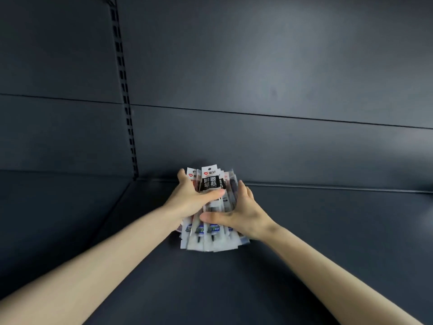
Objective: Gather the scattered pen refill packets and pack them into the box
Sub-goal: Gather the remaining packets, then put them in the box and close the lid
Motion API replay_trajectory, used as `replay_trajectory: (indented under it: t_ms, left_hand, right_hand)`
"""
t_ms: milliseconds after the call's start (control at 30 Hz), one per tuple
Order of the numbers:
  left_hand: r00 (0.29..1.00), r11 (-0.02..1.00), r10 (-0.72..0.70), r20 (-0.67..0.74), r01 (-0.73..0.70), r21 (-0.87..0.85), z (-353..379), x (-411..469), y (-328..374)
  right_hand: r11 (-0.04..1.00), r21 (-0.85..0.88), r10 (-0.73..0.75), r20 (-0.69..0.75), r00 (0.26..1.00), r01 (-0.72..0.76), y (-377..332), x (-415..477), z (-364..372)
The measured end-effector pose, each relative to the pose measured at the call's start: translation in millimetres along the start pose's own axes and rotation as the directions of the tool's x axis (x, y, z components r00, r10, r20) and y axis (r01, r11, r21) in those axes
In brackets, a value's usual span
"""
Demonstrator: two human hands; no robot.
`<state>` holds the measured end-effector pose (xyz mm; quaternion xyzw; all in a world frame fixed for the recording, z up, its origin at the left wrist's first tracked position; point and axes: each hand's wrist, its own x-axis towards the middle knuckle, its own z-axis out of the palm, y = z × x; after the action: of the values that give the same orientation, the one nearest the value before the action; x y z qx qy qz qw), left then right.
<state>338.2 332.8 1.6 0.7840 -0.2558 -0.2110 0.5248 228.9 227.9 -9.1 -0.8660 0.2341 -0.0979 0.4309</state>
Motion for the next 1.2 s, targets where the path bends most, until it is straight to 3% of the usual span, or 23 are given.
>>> replay_trajectory:
  t_ms: [133, 233, 400, 633, 767, 833, 933, 1033, 1200]
  left_hand:
    - [1.000, 0.994, -0.021, 0.021, 0.023, -0.109, 6, -1, 3]
    - [0.993, 0.976, -0.026, 0.112, 0.049, -0.213, 8, -3, 5]
    - [0.979, 0.935, -0.093, 0.180, 0.148, -0.323, 3, -13, 10]
    - [0.961, 0.865, -0.020, 0.275, 0.155, -0.477, -4, -22, 11]
    - [0.964, 0.816, 0.127, 0.232, 0.031, -0.577, -6, -31, 19]
    - [0.951, 0.818, 0.279, 0.135, -0.161, -0.553, -7, -34, 24]
    - [0.883, 0.791, 0.466, 0.045, -0.394, -0.468, -7, -36, 24]
    - [0.858, 0.780, 0.505, 0.094, -0.406, -0.476, -9, -35, 17]
    - [0.834, 0.785, 0.522, 0.180, -0.387, -0.484, -13, -36, 13]
  right_hand:
    - [0.996, 0.092, 0.001, -0.030, 1.000, 0.002, 5, 2, 3]
    - [0.980, 0.196, -0.018, -0.008, 1.000, 0.019, 9, 1, 4]
    - [0.880, 0.473, -0.105, 0.090, 0.990, 0.051, 3, -8, 8]
    - [0.817, 0.538, -0.269, 0.040, 0.962, 0.206, 0, -12, 9]
    - [0.850, 0.399, -0.343, -0.077, 0.936, 0.344, -7, -10, 7]
    - [0.862, 0.281, -0.403, -0.127, 0.907, 0.422, -15, -14, 4]
    - [0.819, 0.302, -0.480, -0.107, 0.871, 0.489, -14, -15, -3]
    - [0.788, 0.364, -0.514, -0.056, 0.856, 0.497, -13, -20, -9]
    - [0.821, 0.371, -0.441, -0.068, 0.895, 0.433, -8, -18, -4]
